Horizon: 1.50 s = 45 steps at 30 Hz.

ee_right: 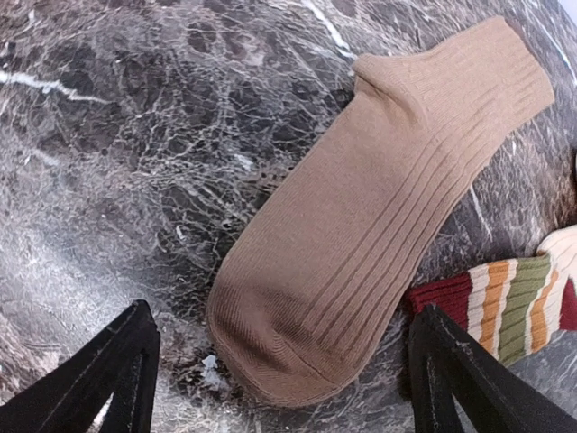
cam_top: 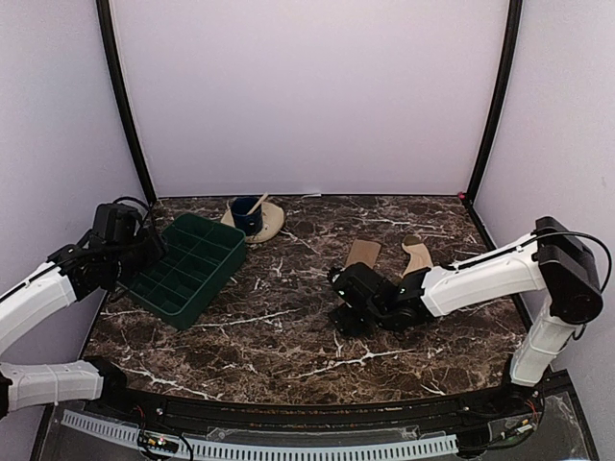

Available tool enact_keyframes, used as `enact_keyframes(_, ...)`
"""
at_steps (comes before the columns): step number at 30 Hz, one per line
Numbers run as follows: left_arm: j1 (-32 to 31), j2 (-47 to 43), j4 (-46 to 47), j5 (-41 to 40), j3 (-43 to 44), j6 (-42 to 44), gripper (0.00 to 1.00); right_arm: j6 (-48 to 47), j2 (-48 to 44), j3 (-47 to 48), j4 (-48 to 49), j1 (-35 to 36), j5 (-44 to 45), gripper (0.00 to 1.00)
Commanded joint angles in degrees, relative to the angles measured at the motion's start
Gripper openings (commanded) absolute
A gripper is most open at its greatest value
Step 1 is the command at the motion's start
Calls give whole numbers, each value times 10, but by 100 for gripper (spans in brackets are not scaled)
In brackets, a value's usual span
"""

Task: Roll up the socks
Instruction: Move the storage box to the corner of the board, then pick up the sock from the center of the board.

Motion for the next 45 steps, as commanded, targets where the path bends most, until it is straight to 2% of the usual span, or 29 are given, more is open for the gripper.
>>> enact_keyframes(1,-40,31,64,16,18,80,65,-41,10,32,-52,9,-7,87)
enact_keyframes(16,-92,109,108,73,47,130,64,-81,25,84,-185,5,-30,77)
enact_keyframes(37,-101,159,124,103,73,137,63,-155,39,77,-161,-56,-128,56)
enact_keyframes(45,-102,166,126,106,74,136,63,-162,36,80,-173,-61,-160,25)
